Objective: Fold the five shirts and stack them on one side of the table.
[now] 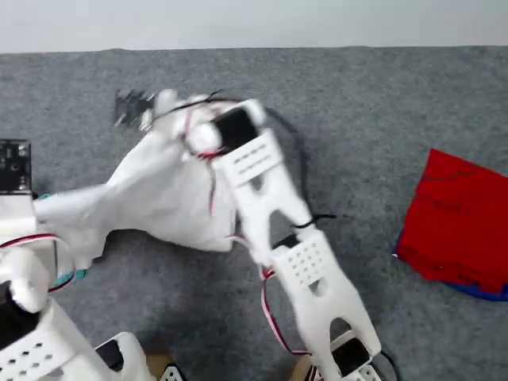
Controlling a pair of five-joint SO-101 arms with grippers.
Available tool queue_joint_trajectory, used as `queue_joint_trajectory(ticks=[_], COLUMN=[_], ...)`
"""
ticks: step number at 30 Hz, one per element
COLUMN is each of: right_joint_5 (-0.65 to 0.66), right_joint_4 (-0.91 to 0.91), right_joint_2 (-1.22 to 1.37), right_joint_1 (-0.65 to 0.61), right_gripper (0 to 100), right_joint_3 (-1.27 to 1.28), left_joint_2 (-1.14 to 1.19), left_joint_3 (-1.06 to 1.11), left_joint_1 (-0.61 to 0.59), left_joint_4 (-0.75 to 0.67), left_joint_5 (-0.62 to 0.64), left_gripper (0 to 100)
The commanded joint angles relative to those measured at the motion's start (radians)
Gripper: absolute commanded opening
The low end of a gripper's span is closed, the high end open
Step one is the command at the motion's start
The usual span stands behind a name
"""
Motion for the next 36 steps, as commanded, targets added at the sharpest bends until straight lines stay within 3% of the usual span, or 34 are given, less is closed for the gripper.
queue_joint_trajectory(ticks=[1, 5, 9, 15, 23, 31, 33, 36], right_joint_5=[-0.044, -0.077, -0.077, -0.075, -0.14, -0.298, -0.321, -0.327], right_joint_4=[0.039, 0.058, 0.059, 0.061, 0.054, -0.019, -0.015, 0.056], right_joint_2=[-0.15, -0.223, -0.263, -0.378, -0.568, -0.568, -0.572, -0.582], right_joint_1=[0.104, 0.193, 0.251, 0.283, 0.278, 0.283, 0.288, 0.288], right_gripper=[1.0, 1.0, 1.0, 1.0, 1.0, 1.3, 5.2, 20.5], right_joint_3=[-0.052, -0.046, -0.029, 0.342, 1.037, 1.28, 1.28, 1.26], left_joint_2=[0.041, 0.127, 0.229, 0.408, 0.652, 0.796, 0.813, 0.829], left_joint_3=[-0.102, -0.205, -0.26, -0.22, -0.079, -0.031, -0.031, -0.031], left_joint_1=[0.132, 0.253, 0.41, 0.562, 0.559, 0.436, 0.425, 0.416], left_joint_4=[-0.052, -0.104, -0.058, 0.046, 0.023, -0.114, -0.123, -0.126], left_joint_5=[0.069, 0.092, 0.089, 0.089, 0.026, 0.031, 0.029, 0.028], left_gripper=[0, 0, 0, 0, 0, 0, 0, 0])
